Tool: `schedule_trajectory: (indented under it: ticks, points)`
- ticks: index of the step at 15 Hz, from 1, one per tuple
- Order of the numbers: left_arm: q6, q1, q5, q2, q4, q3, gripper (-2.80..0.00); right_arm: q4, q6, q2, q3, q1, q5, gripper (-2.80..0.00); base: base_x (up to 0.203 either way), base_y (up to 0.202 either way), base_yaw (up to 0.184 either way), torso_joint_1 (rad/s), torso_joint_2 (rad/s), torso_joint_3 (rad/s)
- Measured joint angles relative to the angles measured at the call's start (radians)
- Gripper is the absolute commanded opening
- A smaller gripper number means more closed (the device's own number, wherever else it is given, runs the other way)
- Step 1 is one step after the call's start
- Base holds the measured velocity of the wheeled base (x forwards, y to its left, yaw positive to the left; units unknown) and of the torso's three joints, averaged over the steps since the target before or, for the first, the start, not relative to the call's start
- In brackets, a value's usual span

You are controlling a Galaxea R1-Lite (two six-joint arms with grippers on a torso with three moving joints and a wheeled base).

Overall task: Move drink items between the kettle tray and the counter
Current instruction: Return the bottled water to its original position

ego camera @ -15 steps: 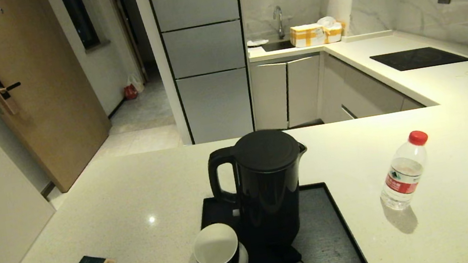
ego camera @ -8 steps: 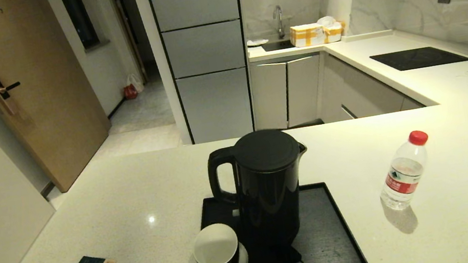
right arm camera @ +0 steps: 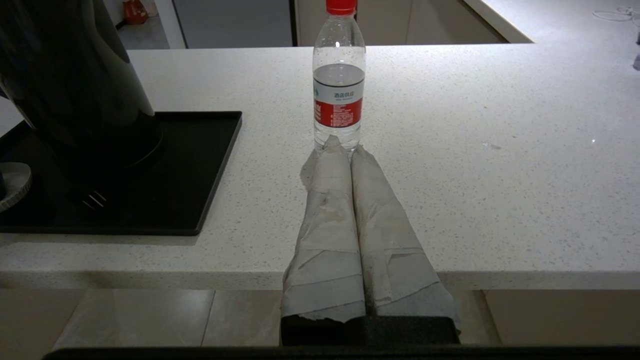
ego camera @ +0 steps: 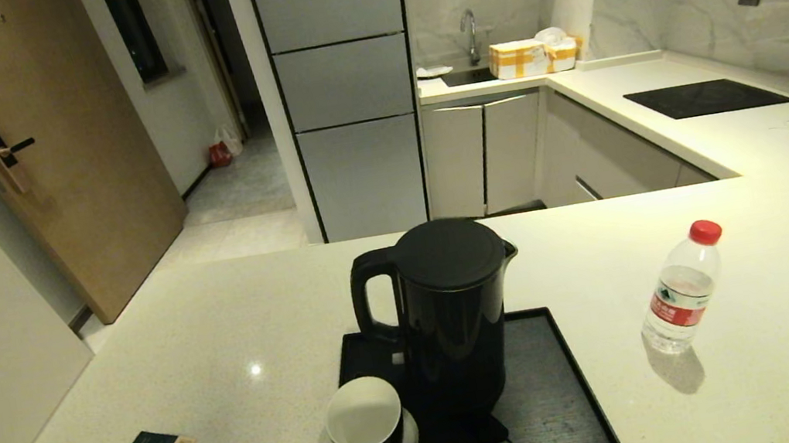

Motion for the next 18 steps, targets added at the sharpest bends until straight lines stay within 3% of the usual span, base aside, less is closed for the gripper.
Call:
schedule_trajectory:
  ticks: [2,8,12,14,18]
  points:
    - [-0.038,0.0,0.005,0.0,-0.001,0.001,-2.8,0.0,0.0,0.0,0.0,0.0,0.0,-2.8,0.0,0.0,0.0,0.0,0.0,0.0]
    - [-0.043,0.0,0.006,0.0,-0.001,0.002,-2.8,0.007,-0.054,0.0,0.0,0.0,0.004,-2.8,0.0,0.0,0.0,0.0,0.0,0.0]
    - [-0.043,0.001,0.006,0.0,-0.002,0.002,-2.8,0.023,-0.014,0.005,-0.012,0.0,-0.002,-2.8,0.0,0.0,0.0,0.0,0.0,0.0]
    - [-0.043,0.0,0.006,0.0,-0.002,0.002,-2.8,0.074,0.065,0.061,-0.115,0.0,-0.002,-2.8,0.0,0.0,0.0,0.0,0.0,0.0]
    - [-0.043,0.0,0.006,0.0,-0.002,0.002,-2.8,0.343,0.224,0.404,-0.512,0.001,0.024,-2.8,0.0,0.0,0.0,0.0,0.0,0.0]
